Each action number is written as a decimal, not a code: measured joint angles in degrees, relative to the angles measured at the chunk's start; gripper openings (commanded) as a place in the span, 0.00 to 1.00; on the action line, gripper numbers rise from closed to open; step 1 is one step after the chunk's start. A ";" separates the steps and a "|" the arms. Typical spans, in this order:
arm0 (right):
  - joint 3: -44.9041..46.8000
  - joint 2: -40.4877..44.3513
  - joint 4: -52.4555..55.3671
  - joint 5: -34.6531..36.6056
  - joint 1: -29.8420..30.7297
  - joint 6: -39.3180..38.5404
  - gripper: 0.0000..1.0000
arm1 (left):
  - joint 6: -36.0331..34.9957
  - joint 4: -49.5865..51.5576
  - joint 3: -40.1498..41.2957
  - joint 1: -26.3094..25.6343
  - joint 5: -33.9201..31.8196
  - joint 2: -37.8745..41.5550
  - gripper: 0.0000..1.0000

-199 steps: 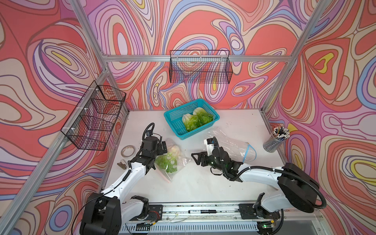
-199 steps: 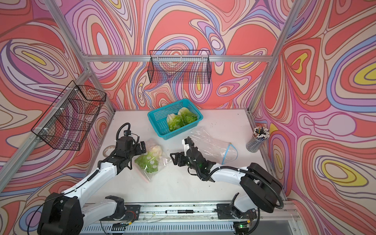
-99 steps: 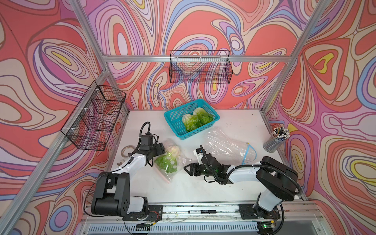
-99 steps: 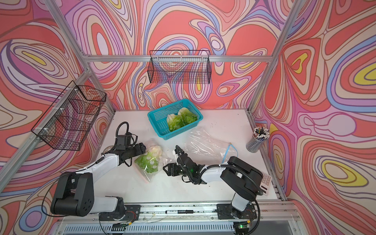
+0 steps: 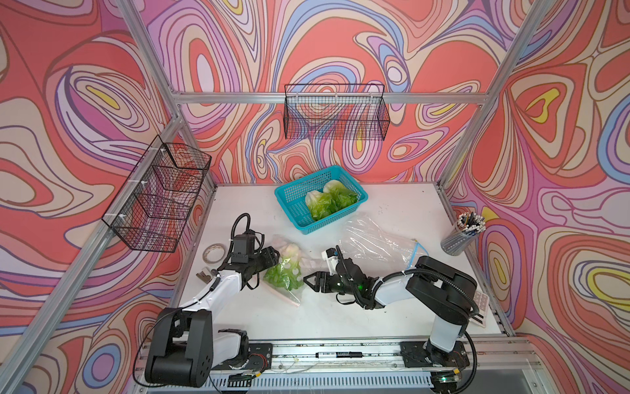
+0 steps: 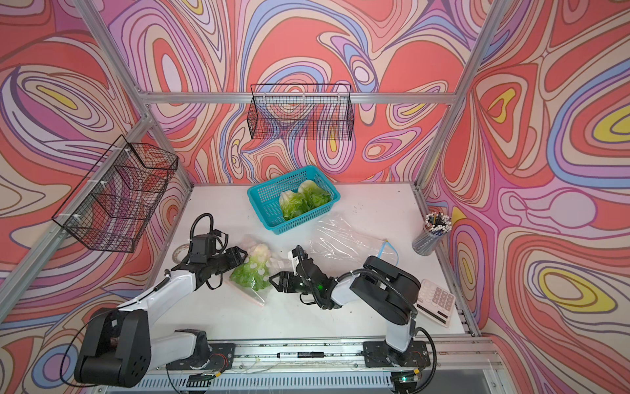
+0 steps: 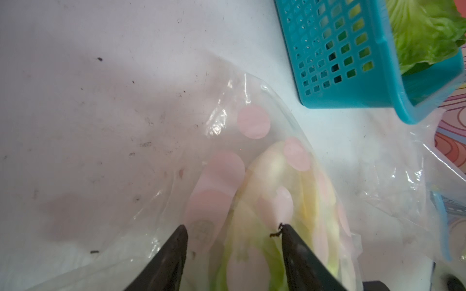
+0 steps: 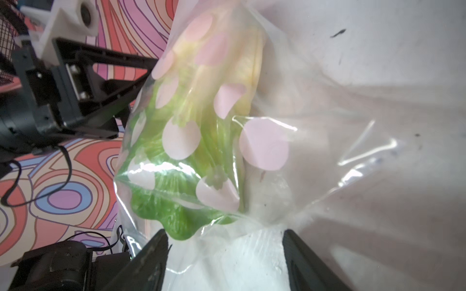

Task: Open the zip-top bag and take out the chinese cabbages
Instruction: Adjust the zipper food storage bag at the center of the board.

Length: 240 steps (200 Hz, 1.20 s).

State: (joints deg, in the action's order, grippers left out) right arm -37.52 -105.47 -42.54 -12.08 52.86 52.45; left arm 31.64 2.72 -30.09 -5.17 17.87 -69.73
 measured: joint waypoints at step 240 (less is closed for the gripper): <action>-4.57 19.10 19.28 17.33 -0.28 -31.17 0.80 | 6.23 15.10 7.34 -2.01 -16.52 25.31 1.00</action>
State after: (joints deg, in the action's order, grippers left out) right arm -42.09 -86.37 -23.27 5.26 52.58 21.28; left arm 37.87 17.82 -22.74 -7.18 1.34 -44.42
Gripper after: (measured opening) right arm 0.796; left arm 0.997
